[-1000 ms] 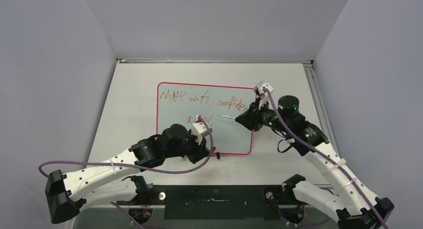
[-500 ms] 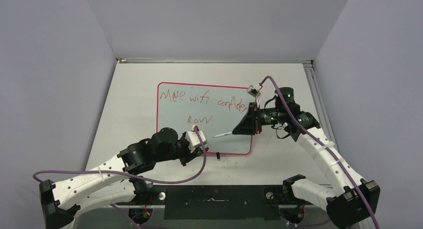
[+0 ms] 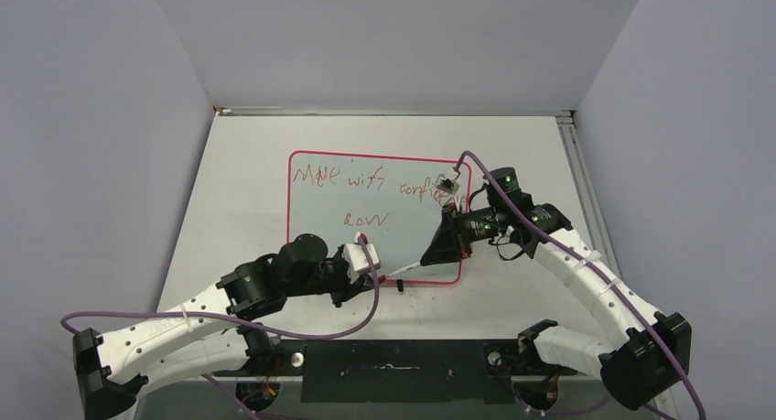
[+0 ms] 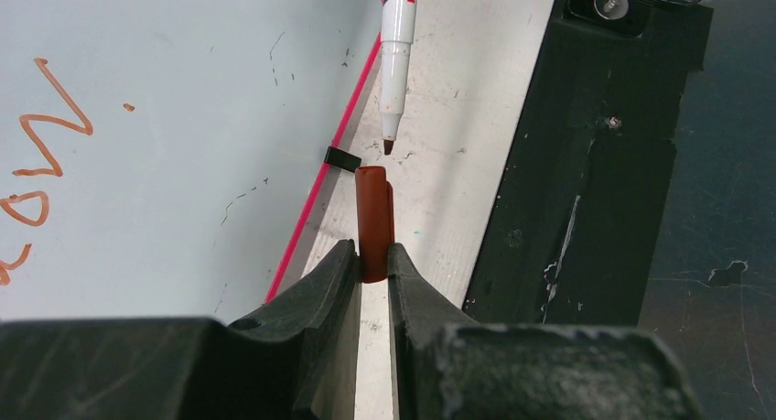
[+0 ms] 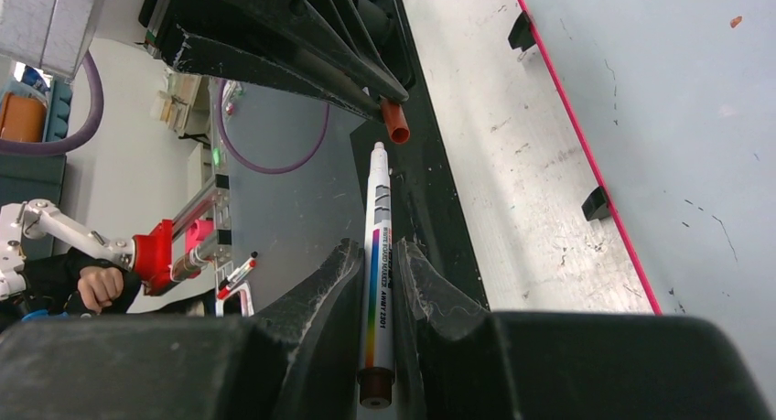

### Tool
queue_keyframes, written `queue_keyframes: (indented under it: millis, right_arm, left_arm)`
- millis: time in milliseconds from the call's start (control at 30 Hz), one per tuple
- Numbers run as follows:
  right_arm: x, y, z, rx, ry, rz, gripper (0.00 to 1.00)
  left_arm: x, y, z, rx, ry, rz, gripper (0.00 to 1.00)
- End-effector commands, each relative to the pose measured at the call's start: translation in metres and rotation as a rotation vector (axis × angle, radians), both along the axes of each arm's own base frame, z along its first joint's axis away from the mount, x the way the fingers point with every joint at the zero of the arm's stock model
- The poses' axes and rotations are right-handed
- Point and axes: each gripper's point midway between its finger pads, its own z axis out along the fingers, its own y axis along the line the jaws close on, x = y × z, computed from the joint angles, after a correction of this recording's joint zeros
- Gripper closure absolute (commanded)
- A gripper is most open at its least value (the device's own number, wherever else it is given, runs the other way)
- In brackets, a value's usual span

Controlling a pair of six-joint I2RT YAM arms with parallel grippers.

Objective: Write a sentence on the whiteboard
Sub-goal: Close the whiteboard marker at the center of the board.

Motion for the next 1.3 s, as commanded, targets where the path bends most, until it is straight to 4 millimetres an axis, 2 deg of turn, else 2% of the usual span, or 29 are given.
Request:
queue_keyframes:
  millis: [0,433,1267]
  right_arm:
    - [0.0015,0.0019,0.0002,0.012,-0.037,0.020,0.95]
    - [0.0036,0.0042,-0.0061,-0.007,-0.020,0.031,0.95]
    - [-0.0022,0.0055,-0.0016,0.015,-0.013,0.059,0.95]
  left_arm:
    - [-0.0039,-0.0041,0.0124,-0.044,-0.020,-0.037,1.00]
    - [-0.0061,-0.0048,0.0146,-0.056,-0.018,-0.048,1.00]
    - [-0.0054,-0.0058,0.0095,-0.036,0.000,-0.043,1.00]
